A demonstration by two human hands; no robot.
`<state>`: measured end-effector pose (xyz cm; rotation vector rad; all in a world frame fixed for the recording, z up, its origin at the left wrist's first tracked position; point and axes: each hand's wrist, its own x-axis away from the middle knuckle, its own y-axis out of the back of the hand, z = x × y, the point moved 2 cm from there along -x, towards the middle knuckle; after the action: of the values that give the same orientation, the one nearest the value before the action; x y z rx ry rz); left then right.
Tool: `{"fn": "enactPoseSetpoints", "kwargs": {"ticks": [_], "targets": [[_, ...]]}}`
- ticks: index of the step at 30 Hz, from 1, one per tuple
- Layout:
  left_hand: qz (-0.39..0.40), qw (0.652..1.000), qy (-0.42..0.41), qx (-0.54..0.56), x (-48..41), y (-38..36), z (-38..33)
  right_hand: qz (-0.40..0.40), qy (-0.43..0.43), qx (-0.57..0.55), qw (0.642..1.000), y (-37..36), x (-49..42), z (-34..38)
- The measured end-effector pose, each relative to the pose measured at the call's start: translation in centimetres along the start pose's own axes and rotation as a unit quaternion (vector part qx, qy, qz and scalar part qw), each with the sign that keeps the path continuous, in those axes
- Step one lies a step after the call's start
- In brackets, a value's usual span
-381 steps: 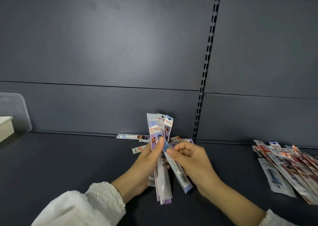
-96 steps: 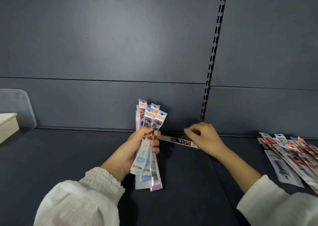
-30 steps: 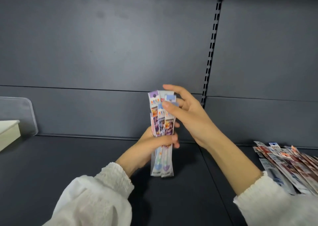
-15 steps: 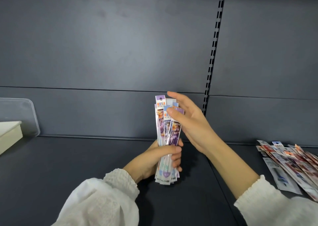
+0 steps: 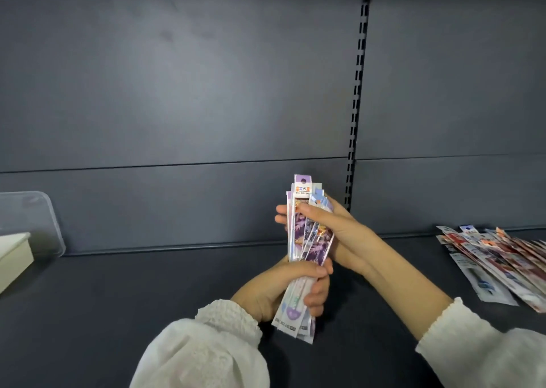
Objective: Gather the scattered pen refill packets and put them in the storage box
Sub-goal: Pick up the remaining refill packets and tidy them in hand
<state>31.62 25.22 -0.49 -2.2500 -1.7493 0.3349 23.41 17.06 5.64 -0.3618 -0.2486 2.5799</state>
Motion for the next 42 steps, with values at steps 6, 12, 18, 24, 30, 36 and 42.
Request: {"fn": "enactPoseSetpoints", "kwargs": {"ticks": [6, 12, 18, 24, 30, 36, 42], "targets": [[0.061, 0.996, 0.004, 0.07, 0.4, -2.3, 0.2, 0.084, 0.014, -0.037, 0.996, 0.8, 2.7, 0.8], [-0.089, 0.994, 0.007, 0.063, -1.5, -7.0, 0.3, -0.099, 0.035, 0.108, 0.989, 4.1, 5.0, 3.1], [-0.19, 0.98, -0.054, -0.031, -6.7, -11.8, 1.7, -0.186, 0.015, 0.163, 0.969, 11.5, 7.4, 5.2], [-0.259, 0.953, -0.109, -0.109, -13.4, -16.5, 4.9, -0.17, -0.017, 0.197, 0.965, 20.7, 9.6, 6.0], [-0.33, 0.915, -0.148, -0.181, -18.6, -17.8, 5.9, -0.174, -0.053, 0.268, 0.946, 28.0, 9.9, 7.0], [-0.407, 0.862, -0.072, -0.293, -22.9, -16.2, 7.5, -0.192, -0.066, 0.368, 0.908, 35.1, 10.5, 9.2], [-0.427, 0.831, 0.043, -0.354, -24.6, -16.5, 7.3, -0.177, -0.159, 0.573, 0.784, 40.5, 12.7, 11.5]]}}
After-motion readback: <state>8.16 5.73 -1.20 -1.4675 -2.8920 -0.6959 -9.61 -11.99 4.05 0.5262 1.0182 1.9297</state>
